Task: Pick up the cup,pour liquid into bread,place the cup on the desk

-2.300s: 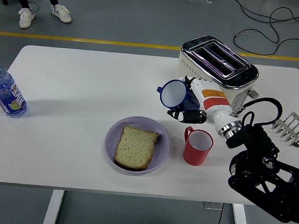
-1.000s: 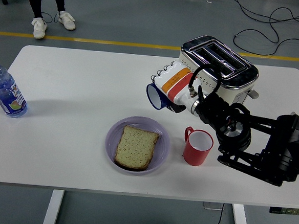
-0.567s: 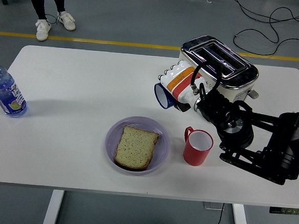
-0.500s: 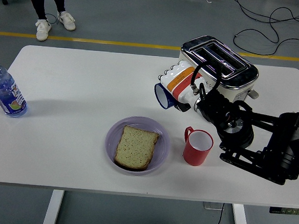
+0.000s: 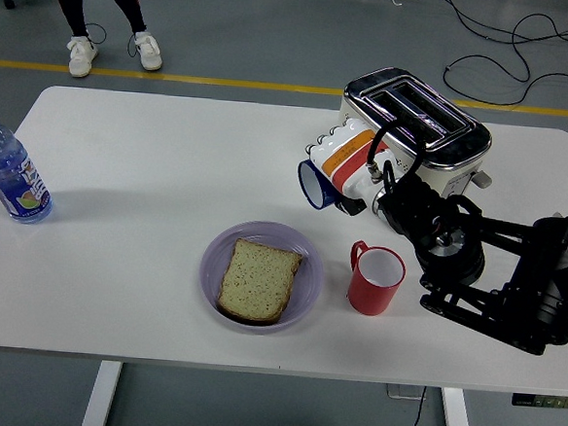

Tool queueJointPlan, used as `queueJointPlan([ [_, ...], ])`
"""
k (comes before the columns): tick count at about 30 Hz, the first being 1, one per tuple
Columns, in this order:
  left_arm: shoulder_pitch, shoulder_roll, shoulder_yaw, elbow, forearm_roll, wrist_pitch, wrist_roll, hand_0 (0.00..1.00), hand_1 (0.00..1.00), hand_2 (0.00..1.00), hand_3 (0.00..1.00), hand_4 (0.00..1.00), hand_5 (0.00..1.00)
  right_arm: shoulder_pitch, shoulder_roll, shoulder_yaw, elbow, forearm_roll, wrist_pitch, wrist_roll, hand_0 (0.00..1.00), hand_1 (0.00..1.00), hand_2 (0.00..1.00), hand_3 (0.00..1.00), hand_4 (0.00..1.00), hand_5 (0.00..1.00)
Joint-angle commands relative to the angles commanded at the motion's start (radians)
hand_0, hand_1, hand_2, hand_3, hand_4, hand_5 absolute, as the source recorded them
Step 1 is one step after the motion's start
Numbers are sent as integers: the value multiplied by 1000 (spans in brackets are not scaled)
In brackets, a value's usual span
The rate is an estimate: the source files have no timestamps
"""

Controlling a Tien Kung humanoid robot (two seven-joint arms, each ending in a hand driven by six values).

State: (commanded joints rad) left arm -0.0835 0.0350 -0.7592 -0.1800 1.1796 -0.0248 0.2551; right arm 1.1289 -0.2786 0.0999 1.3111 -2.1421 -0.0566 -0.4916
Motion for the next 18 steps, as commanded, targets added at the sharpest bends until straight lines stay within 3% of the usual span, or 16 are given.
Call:
queueJointPlan([
  [3, -3, 1, 1, 0, 2, -1, -1, 658, 698, 717, 608, 345, 930, -22, -11, -26, 26, 54, -54, -19, 359, 363, 505, 552, 570, 2],
  [7, -7, 1, 1, 0, 0, -1, 0, 658, 697, 717, 608, 345, 929, -70, -36, -85, 69, 113, -173, -60, 358, 363, 506, 551, 570, 2],
  [9, -10, 2, 2, 0, 0, -1, 0, 658, 697, 717, 608, 345, 929, -102, -58, -63, 96, 150, -215, -59, 358, 363, 506, 551, 570, 2],
  [13, -14, 3, 5, 0, -4, 0, -2, 659, 697, 717, 610, 346, 929, -147, -98, 23, 147, 189, -234, -49, 361, 363, 506, 550, 571, 2],
  [18, -16, 6, 4, 0, -1, 0, -1, 659, 697, 716, 609, 346, 928, -152, -131, 128, 199, 204, -238, -40, 360, 361, 505, 550, 570, 2],
])
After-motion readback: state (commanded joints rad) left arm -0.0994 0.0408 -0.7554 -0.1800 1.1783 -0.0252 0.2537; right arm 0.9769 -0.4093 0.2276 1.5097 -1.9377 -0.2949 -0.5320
